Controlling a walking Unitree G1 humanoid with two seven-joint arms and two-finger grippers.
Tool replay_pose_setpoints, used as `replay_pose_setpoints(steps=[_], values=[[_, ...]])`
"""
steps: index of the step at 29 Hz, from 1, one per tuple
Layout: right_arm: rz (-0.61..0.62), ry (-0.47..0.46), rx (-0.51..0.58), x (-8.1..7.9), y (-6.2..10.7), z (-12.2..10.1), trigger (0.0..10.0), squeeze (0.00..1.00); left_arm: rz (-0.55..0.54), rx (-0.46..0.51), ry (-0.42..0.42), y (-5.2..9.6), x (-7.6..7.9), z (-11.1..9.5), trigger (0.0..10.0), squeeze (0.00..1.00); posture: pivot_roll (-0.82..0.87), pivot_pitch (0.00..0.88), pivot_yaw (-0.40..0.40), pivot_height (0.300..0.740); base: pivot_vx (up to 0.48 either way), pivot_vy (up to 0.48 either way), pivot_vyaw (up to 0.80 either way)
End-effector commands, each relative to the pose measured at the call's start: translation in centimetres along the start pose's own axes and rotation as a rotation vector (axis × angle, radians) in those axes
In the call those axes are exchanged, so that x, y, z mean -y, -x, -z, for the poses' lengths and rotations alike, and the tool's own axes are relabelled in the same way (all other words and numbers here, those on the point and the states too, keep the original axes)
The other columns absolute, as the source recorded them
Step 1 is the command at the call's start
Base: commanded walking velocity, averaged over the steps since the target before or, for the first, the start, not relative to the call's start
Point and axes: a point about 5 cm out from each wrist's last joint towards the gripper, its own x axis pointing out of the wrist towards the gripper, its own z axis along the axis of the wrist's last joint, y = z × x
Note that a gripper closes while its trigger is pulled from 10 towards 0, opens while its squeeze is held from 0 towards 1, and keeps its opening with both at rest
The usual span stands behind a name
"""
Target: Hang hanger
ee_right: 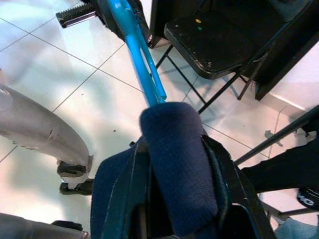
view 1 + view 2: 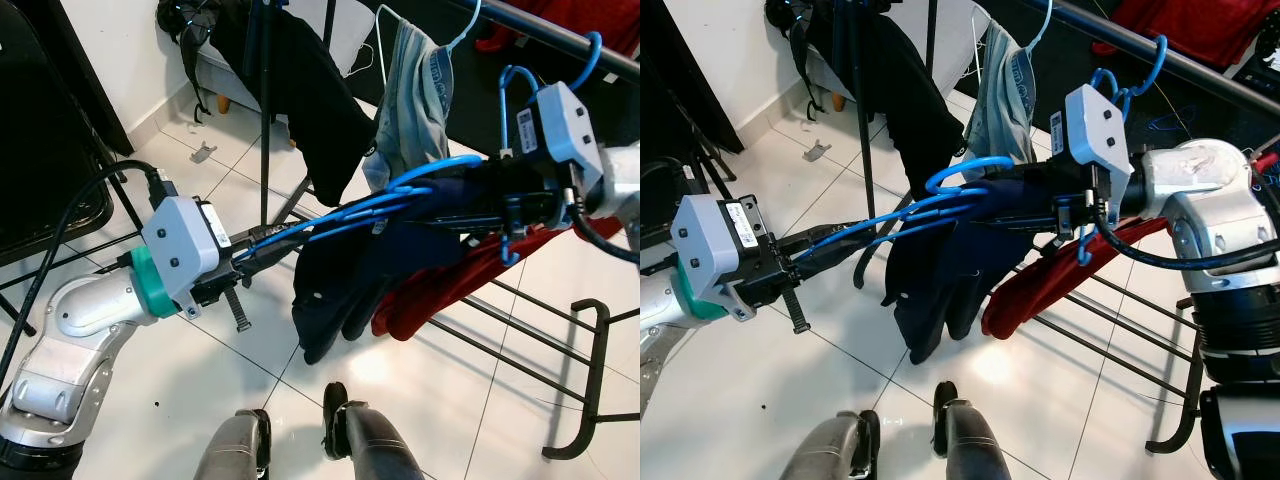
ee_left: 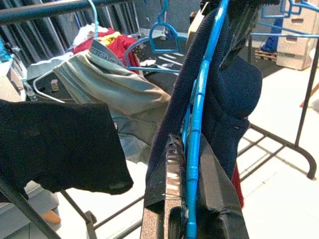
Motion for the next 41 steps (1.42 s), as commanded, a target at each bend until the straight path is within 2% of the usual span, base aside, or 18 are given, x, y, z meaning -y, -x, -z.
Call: replay_pose_setpoints(steps=[1,4,7,12,13,15,32,37,41], values=[[-0.087,-0.011,0.009,-0.5,-1.0,0.1,0.0,0.00,0.042,0.076,-0.011,-0.4,0.8,-1.3,8.7,0.00,-0.05,0.149,-0.014,0.740,0.000,0.000,0.00],[-0.092,-0.006,0.008,-0.5,-1.3,0.3,0.0,0.00,0.041,0.076,-0.011,-0.4,0.8,-1.2,8.7,0.00,-0.05,0.145,-0.013,0.740,0.000,0.000,0.00],[-0.003,0.041,0.017,0.3,-1.8,0.5,0.0,0.00,0.039,0.076,-0.007,-0.4,0.8,-1.2,8.7,0.00,-0.05,0.148,-0.006,0.740,0.000,0.000,0.00],[0.034,0.056,0.038,0.7,-1.8,0.3,0.0,0.00,0.041,0.076,-0.005,-0.5,0.8,-1.2,8.9,0.00,-0.05,0.149,0.000,0.740,0.000,0.000,0.00],[0.033,0.039,0.079,0.8,-1.8,-0.2,0.0,0.00,0.036,0.066,-0.011,-0.5,0.7,-1.0,9.6,0.00,-0.05,0.149,0.001,0.740,0.000,0.000,0.00],[0.032,0.037,0.087,0.8,-1.7,-0.3,0.0,0.00,0.030,0.060,-0.016,-0.6,0.6,-0.9,10.0,0.00,-0.05,0.150,0.002,0.740,0.000,0.000,0.00],[0.124,0.091,0.090,1.9,-1.4,-0.5,0.0,0.00,-0.028,0.056,-0.006,-0.9,0.3,-0.7,10.0,0.00,-0.05,0.152,0.003,0.740,0.000,0.000,0.00],[0.149,0.132,0.083,2.1,-1.4,-0.6,0.0,0.00,-0.048,0.064,-0.013,-1.1,0.2,-0.7,10.0,0.00,-0.05,0.156,0.008,0.740,0.000,0.000,0.00],[0.208,0.228,0.071,2.4,-1.9,-0.8,0.0,0.00,-0.068,0.068,-0.036,-1.2,0.0,-0.6,10.0,0.00,-0.05,0.159,0.010,0.740,0.000,0.000,0.00]])
